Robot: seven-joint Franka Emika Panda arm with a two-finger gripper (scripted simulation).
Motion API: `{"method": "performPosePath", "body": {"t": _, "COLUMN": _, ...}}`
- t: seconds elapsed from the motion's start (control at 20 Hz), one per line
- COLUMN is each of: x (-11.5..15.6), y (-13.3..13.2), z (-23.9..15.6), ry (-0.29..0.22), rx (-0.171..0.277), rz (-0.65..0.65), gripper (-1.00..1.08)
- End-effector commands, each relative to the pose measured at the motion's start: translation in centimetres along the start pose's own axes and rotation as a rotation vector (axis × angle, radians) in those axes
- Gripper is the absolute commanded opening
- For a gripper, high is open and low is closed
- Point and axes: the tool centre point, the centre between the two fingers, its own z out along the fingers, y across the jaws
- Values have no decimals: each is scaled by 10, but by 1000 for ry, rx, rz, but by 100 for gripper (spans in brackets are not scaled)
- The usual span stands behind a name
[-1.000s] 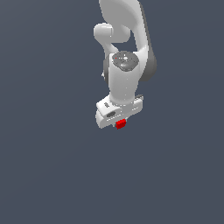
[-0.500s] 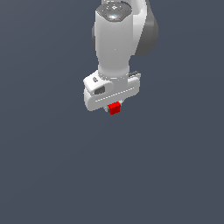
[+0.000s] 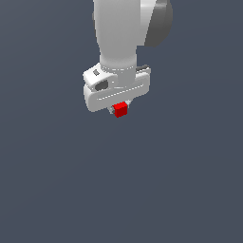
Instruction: Pick up the red cube and move it to a goal position.
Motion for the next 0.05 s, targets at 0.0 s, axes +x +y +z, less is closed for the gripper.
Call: {"method": "performPosePath", "body": {"t": 0.0, "x": 0, "y": 0, "z": -1, "ry": -1, "rx": 0, "rz": 0, "gripper": -100}}
